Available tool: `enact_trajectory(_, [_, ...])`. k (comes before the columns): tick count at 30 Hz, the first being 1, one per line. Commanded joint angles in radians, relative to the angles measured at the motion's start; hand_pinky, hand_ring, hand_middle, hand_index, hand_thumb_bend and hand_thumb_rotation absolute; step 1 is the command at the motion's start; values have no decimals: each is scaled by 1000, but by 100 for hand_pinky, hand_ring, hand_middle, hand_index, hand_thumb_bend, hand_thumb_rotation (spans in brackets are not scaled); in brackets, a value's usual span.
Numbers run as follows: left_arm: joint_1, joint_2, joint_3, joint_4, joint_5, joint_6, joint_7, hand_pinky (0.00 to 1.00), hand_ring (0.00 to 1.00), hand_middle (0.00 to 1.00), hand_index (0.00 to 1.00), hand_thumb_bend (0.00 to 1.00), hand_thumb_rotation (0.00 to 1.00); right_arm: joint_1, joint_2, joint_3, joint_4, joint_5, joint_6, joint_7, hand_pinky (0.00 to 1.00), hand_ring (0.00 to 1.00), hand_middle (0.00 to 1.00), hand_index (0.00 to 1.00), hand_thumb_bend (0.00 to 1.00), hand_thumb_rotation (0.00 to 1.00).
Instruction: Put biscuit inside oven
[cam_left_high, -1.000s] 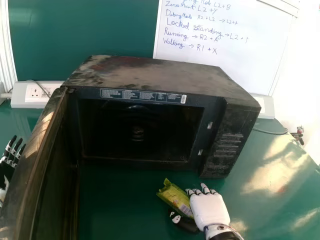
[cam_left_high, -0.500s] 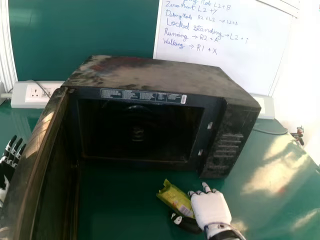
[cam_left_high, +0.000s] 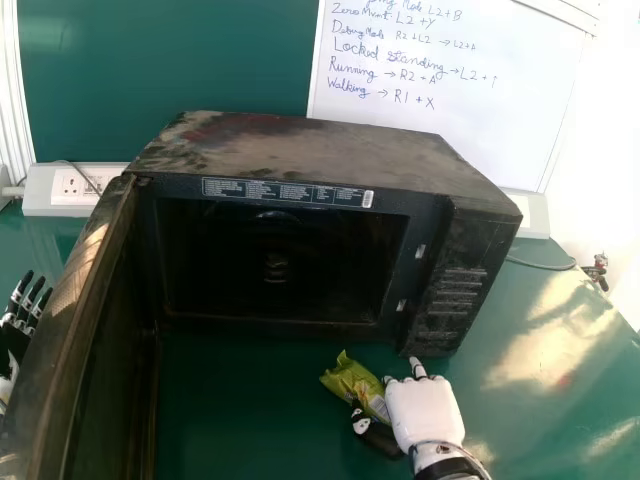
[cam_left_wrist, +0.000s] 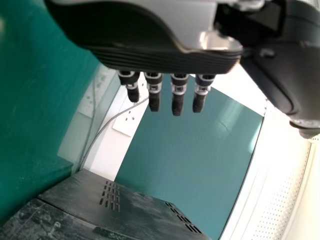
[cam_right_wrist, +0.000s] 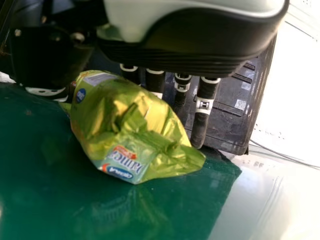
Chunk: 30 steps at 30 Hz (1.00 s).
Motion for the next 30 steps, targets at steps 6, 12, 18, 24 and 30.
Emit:
enact_trajectory(6, [19,-26,-5,20,-3,-4,2,75,75,80,90,13,0,-1,-2,-11,7,6,-3,-4,61,54,49,71,57,0])
enact_trajectory(12, [15,-26,-4,26,-9,-3,-6,74,74,81,90,13,0,-3,8,-20,10,35,1,-34,63,56,49,70,57,0])
enact_trajectory(18, [13,-28,-6,24,-8,-4,-4,74,74,80,90,12,0,-6,9,-36,5,77,-1,-57,62,57,47,53,53,0])
enact_trajectory(24, [11,-28,-6,27,-6,-4,-3,76,75,80,90,13,0,-9,12,-59,-21,113,0,-89,63,57,49,50,53,0])
enact_trajectory(30, [11,-31,-8,26,-1,-8,3,72,74,81,90,13,0,-15,20,-79,-45,128,-1,-120,63,58,49,50,53,0])
